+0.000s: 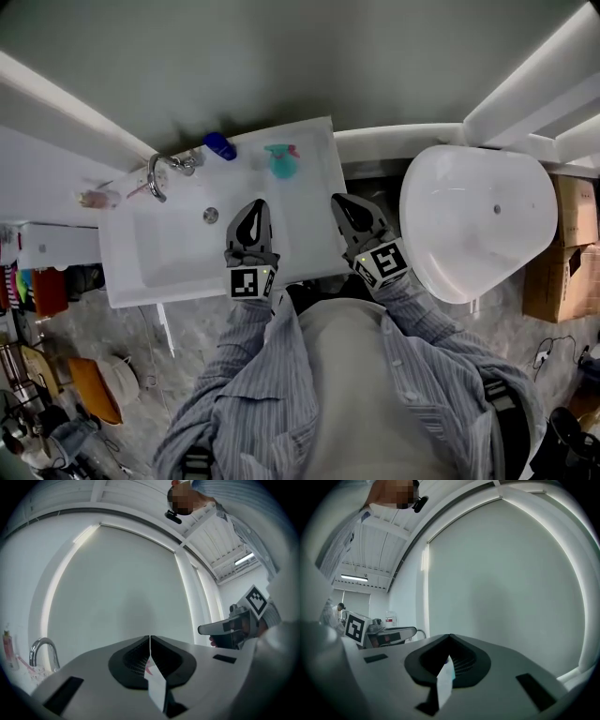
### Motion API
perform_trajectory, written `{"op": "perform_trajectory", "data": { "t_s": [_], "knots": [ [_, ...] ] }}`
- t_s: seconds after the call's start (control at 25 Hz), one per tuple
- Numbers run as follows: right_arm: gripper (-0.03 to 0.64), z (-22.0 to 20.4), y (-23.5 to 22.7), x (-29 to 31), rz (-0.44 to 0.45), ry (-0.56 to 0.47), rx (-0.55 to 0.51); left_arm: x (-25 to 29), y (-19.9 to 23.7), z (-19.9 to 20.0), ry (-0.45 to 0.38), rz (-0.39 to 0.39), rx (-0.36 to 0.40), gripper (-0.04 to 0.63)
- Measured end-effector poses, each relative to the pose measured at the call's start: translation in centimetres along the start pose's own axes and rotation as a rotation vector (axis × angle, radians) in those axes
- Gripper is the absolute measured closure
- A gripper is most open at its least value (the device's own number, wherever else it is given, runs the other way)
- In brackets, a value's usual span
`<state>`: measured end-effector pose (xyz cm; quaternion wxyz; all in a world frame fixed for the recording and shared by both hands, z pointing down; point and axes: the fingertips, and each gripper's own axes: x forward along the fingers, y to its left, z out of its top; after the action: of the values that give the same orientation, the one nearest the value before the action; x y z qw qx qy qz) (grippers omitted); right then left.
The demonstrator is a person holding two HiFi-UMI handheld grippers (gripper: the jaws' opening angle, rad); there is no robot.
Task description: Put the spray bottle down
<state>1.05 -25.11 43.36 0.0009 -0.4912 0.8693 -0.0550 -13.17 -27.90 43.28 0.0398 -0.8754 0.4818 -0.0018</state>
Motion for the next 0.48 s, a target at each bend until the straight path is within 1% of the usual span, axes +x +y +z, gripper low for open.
{"op": "perform_trajectory", "data": {
  "t_s": [0.08,0.16,0.24,0.4,0.48],
  "knots": [
    [0.601,0.5,0.2,-0.1,0.006,-0.009,-0.001,-0.4,-0.4,0.1,0.026,0.001,-0.001,0.591],
    [0.601,0.8,0.4,-0.3,0.009,-0.015,0.004,-0.9,-0.7,0.3,0.034,0.003,0.009,0.592],
    [0.601,1.0,0.5,-0.5,0.013,-0.018,0.009,-1.0,-0.8,0.7,0.028,0.001,0.017,0.594],
    [0.601,0.8,0.6,-0.6,0.02,0.0,0.011,-1.1,-0.9,1.4,0.014,0.004,-0.002,0.594],
    [0.603,1.0,0.6,-0.6,0.023,0.002,0.009,-1.0,-1.1,1.9,0.006,0.003,0.001,0.594]
  ]
}}
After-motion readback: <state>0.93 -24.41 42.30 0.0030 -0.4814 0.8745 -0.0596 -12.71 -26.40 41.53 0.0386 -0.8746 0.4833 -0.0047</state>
